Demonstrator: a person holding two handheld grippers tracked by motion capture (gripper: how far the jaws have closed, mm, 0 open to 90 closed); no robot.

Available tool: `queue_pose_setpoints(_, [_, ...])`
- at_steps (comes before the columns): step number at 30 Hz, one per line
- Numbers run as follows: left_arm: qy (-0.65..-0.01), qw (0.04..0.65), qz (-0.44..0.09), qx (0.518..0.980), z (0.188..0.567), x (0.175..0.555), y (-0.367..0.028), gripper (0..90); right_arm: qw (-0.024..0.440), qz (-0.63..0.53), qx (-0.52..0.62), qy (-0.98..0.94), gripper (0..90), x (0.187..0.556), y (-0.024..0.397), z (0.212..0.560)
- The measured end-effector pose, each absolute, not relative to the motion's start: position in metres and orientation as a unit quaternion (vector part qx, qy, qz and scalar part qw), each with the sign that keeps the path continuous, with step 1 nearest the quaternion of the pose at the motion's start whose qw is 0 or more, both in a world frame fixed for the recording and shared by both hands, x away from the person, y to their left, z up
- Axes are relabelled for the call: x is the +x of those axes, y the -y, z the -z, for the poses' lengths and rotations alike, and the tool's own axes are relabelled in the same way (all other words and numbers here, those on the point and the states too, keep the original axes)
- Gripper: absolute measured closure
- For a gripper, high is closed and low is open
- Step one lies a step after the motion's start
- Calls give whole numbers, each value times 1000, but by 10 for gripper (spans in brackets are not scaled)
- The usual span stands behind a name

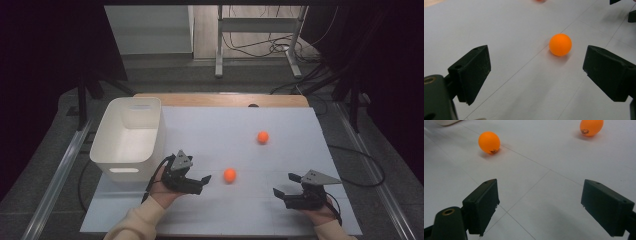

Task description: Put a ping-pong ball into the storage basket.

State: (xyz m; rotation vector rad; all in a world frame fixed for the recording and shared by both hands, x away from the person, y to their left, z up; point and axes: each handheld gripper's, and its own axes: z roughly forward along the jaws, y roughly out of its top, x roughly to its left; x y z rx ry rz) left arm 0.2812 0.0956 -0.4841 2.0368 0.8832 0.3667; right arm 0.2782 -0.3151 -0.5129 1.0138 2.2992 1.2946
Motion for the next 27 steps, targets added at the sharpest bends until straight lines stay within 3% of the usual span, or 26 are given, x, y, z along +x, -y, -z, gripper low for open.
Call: queue_pose_setpoints(27, [-341,434,-135,823,475,292,-77,88,158,-449,354,-805,153,279,314,514])
